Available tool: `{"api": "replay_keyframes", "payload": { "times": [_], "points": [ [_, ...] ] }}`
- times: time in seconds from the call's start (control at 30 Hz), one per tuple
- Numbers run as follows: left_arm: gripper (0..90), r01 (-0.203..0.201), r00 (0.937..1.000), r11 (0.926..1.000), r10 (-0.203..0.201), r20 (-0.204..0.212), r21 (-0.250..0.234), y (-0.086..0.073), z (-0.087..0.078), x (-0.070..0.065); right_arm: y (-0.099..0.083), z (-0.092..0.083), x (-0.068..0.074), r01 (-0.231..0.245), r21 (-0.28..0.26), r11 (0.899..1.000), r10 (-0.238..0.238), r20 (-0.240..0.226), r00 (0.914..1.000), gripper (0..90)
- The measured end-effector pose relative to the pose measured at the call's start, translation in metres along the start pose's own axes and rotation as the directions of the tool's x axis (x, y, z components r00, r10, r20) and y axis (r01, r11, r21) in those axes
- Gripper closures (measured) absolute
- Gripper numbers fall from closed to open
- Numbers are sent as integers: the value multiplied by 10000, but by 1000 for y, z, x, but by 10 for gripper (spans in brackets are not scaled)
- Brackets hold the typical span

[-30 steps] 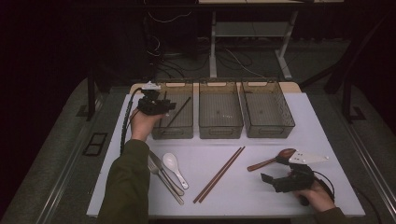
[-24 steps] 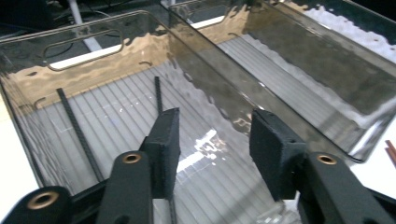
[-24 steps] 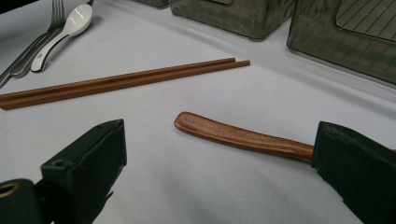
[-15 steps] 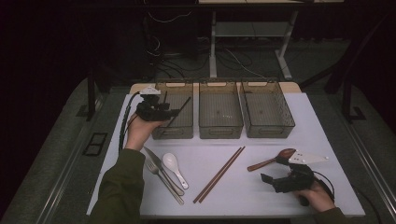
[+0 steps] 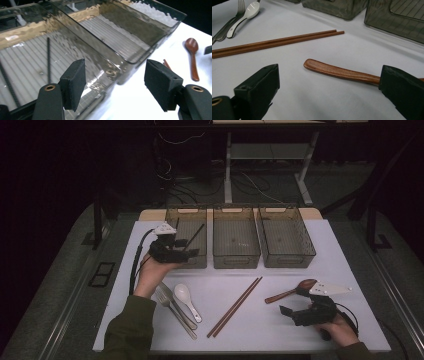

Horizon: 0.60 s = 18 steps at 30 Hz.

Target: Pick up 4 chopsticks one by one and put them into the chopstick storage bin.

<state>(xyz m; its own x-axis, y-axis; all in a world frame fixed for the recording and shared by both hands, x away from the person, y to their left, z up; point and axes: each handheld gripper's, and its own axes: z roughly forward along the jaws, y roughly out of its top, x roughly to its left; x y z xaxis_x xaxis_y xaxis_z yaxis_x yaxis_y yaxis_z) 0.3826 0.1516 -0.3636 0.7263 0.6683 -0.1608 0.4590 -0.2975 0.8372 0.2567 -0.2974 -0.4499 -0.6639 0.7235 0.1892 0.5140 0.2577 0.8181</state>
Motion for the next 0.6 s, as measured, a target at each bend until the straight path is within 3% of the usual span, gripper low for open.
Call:
{"api": "replay_keyframes", "payload": {
  "times": [0.6],
  "points": [
    [259,-356,9987,9993,359,352,-87,-24,-8,-44,0,-3,1,96,-90,9999,-97,-39,9999,29]
  ]
}}
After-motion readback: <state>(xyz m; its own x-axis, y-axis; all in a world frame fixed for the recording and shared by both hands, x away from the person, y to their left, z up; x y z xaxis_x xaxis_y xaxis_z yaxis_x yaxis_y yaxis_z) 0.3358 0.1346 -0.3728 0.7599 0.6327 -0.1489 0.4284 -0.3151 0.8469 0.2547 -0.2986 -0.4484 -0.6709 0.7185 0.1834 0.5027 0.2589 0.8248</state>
